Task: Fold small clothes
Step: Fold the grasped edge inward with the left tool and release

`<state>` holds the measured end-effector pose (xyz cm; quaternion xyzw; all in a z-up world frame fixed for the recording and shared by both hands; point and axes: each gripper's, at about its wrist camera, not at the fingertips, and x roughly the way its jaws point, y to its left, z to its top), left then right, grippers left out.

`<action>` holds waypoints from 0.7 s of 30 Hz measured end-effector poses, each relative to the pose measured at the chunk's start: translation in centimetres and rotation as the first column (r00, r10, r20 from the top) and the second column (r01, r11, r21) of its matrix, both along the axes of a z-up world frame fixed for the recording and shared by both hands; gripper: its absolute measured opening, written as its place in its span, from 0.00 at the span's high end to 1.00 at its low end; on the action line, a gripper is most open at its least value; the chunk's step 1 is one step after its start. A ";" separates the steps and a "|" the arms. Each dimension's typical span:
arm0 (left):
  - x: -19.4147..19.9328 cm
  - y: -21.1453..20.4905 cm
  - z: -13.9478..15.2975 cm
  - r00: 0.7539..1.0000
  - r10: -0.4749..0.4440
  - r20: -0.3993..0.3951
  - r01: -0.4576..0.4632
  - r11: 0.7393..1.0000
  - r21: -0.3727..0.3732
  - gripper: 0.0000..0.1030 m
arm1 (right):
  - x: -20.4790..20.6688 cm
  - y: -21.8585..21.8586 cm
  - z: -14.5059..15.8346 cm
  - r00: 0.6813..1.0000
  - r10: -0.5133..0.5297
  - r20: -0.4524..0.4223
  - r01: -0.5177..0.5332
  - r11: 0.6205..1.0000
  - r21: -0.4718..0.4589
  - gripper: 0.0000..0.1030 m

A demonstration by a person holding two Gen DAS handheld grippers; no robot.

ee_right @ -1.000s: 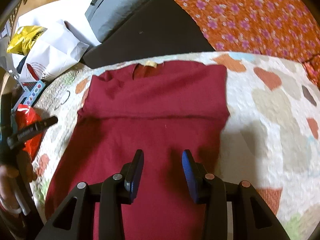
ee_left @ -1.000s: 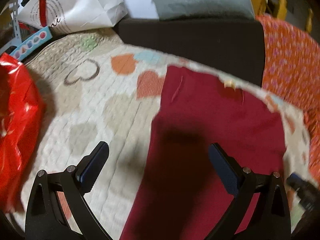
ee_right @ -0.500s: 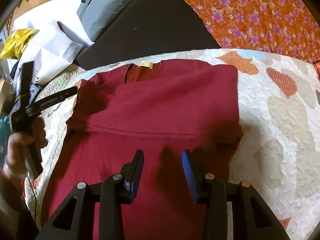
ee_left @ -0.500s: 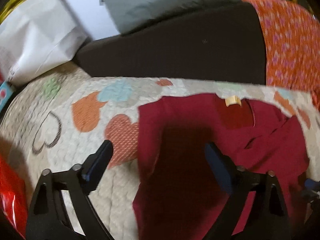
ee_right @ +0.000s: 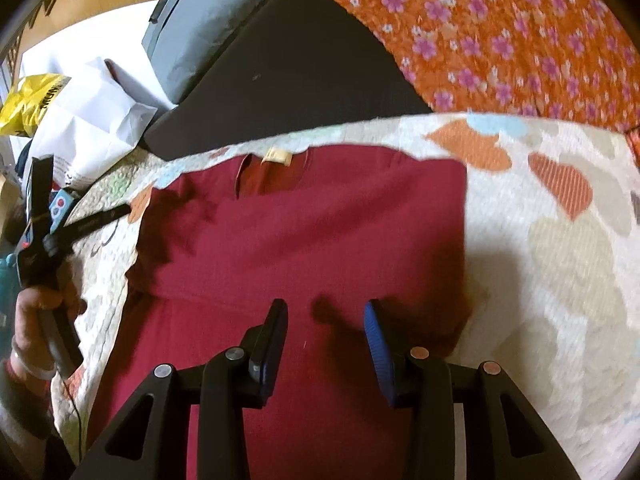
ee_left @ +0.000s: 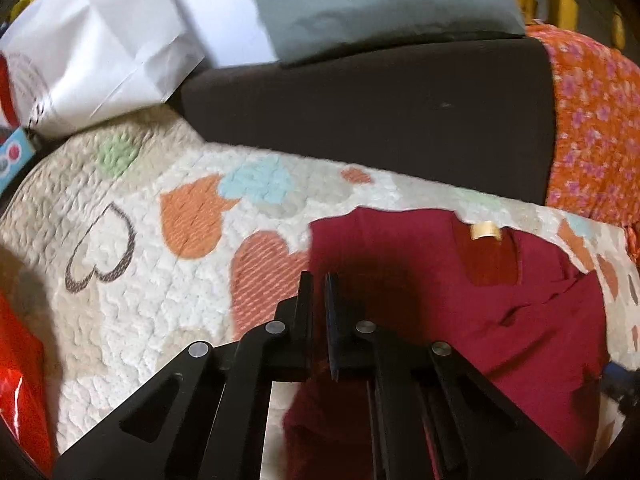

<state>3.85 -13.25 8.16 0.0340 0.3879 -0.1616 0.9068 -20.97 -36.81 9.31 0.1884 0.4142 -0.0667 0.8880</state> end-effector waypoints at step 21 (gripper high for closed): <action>-0.9 -2.5 -1.0 0.994 -0.105 -0.015 0.104 0.994 -0.035 0.92 | -0.1 0.5 -0.5 1.000 0.020 -0.011 -0.019 0.999 0.038 0.59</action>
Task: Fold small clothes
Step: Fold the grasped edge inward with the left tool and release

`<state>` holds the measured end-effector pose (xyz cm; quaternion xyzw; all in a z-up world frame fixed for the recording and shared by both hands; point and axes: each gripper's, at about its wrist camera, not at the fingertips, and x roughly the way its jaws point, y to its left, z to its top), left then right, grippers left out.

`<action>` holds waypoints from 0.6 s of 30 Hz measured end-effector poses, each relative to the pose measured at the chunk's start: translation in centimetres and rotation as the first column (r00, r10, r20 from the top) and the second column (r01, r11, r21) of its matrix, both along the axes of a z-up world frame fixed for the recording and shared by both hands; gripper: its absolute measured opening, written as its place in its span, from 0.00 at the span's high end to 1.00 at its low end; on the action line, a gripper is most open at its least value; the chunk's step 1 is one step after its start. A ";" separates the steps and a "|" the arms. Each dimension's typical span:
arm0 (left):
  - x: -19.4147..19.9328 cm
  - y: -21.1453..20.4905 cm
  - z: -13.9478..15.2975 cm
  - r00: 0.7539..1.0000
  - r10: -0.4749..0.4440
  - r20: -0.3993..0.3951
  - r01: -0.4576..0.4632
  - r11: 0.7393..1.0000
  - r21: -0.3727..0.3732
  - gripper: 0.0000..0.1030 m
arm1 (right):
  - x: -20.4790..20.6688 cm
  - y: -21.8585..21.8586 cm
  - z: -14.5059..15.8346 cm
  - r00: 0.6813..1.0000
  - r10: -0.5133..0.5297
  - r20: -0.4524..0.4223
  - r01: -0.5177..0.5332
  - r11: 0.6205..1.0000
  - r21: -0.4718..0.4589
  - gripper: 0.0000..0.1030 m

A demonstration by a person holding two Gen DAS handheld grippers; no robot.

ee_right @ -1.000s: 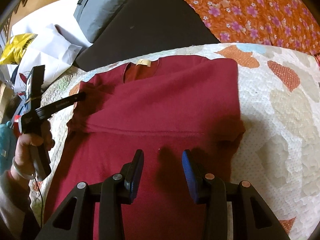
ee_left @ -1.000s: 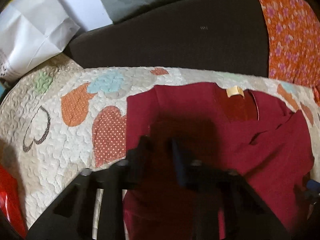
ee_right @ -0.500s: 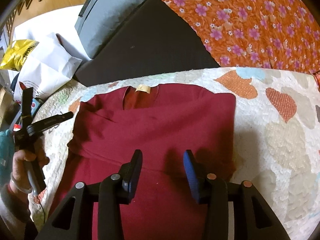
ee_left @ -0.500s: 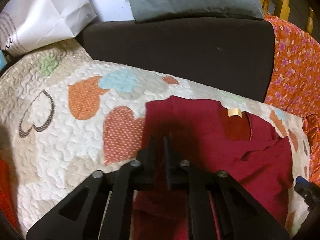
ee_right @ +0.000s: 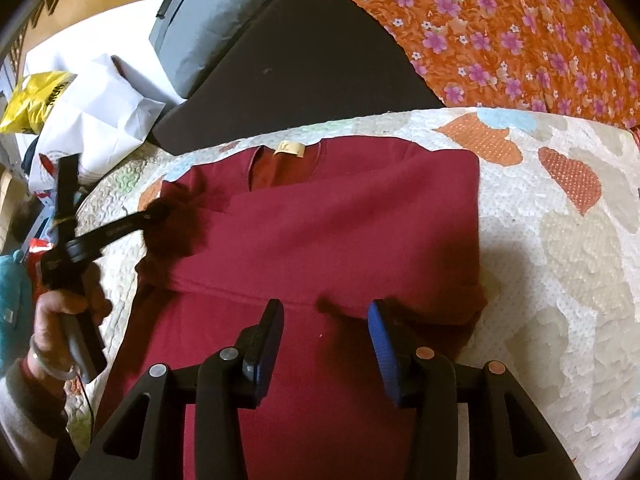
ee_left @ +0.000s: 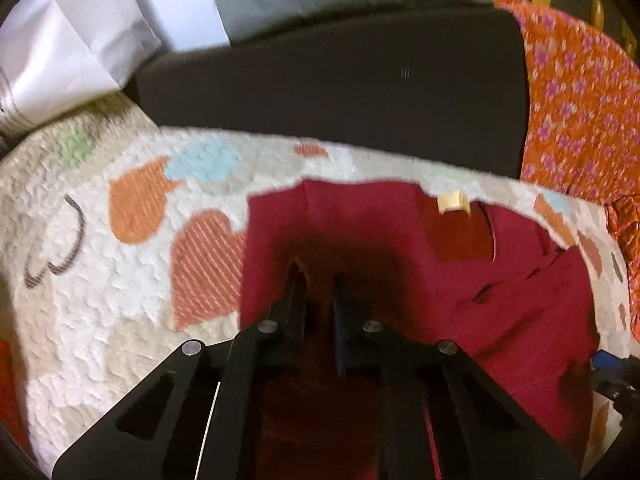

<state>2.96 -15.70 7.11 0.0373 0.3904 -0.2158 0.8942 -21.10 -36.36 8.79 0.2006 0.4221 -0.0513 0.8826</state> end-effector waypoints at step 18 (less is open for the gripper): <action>1.1 0.5 -3.0 0.995 0.097 -0.035 -0.093 0.992 0.089 0.89 | 7.0 -4.0 -2.1 0.993 -0.087 -0.082 0.066 0.971 -0.230 0.59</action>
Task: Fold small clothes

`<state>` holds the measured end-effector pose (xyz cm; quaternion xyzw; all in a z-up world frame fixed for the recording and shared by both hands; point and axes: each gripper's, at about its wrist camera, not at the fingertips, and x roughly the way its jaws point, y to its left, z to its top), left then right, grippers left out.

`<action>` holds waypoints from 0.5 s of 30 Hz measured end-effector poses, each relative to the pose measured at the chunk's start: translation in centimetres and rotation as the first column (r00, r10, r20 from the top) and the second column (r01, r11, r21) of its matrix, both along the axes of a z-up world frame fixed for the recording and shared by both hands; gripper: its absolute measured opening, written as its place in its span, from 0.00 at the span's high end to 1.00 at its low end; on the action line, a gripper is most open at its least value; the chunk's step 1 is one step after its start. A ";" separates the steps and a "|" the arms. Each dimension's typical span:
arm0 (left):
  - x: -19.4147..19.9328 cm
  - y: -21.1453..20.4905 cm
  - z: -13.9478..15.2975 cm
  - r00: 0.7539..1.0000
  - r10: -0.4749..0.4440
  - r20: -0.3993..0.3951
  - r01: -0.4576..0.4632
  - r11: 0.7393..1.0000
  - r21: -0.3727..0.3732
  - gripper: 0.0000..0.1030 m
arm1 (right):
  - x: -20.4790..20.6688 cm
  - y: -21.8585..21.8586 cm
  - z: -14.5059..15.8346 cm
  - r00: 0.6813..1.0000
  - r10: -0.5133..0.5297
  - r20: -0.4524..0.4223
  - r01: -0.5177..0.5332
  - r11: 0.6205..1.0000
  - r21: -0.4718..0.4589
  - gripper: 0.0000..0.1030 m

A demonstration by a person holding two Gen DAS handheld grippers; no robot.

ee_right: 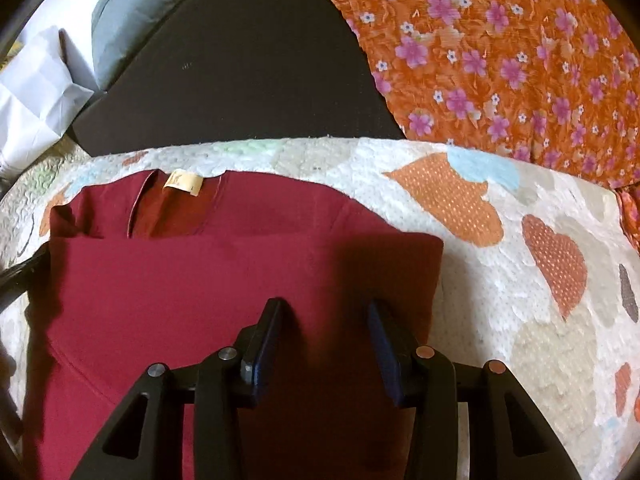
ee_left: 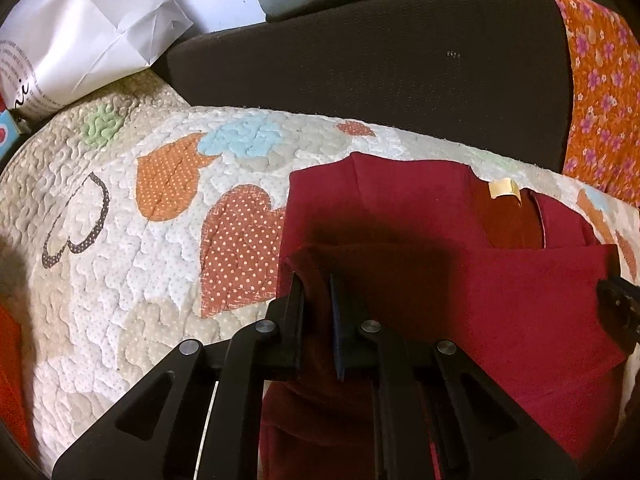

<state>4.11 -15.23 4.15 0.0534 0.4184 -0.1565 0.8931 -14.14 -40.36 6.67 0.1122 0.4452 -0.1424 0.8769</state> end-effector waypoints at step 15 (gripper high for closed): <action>-2.2 2.7 0.8 0.994 0.065 -0.087 -0.069 0.997 -0.043 0.49 | -8.8 -0.1 1.3 0.996 -0.083 0.037 0.081 0.995 0.049 0.58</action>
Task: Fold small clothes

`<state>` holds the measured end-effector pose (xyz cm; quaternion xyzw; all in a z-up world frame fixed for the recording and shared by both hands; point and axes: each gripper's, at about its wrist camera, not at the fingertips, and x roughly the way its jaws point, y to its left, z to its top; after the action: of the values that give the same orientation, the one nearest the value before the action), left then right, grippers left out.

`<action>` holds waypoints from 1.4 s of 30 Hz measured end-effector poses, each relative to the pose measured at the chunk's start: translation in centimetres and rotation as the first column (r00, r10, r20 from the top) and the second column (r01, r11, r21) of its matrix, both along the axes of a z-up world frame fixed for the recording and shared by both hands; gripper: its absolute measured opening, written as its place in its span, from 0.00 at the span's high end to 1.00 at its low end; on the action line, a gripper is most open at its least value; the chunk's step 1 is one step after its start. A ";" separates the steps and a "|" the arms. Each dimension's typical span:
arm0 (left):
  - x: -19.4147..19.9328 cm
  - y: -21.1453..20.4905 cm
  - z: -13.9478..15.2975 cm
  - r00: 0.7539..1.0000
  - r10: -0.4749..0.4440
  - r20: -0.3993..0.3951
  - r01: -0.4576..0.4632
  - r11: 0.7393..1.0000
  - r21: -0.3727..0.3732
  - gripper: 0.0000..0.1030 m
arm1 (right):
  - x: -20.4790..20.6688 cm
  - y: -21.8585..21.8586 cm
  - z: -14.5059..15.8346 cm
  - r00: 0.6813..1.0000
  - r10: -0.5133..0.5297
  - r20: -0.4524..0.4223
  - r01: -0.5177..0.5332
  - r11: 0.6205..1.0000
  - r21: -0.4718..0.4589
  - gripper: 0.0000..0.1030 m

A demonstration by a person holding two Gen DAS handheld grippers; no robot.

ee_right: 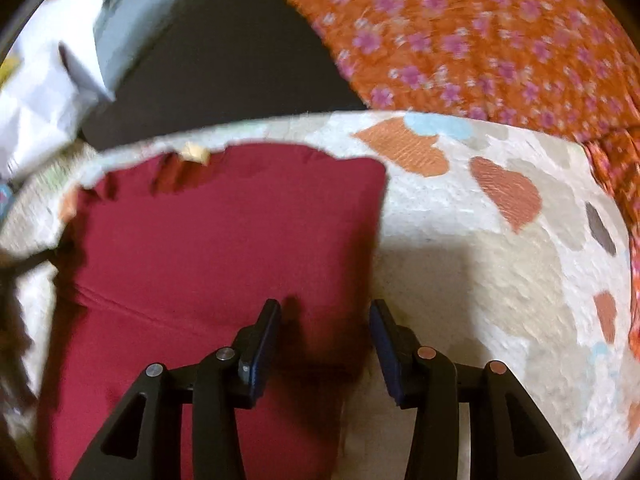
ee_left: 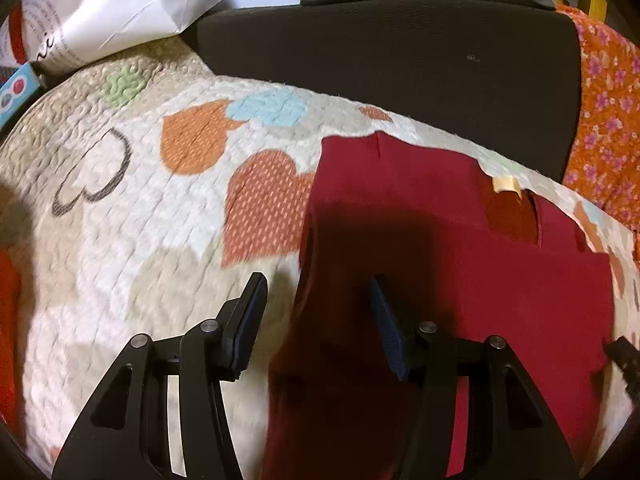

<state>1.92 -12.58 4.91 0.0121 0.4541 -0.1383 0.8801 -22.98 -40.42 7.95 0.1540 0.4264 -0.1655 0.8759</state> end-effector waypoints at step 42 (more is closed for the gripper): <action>-20.7 7.9 3.7 0.992 -0.126 -0.002 0.126 0.992 0.012 0.34 | -17.1 9.7 -1.6 0.981 0.194 -0.023 -0.184 0.959 0.217 0.49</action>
<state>-18.80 -4.64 8.58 0.0459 0.4539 -0.1910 0.8691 -40.04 -30.76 6.38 0.2023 0.4737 -0.0376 0.8563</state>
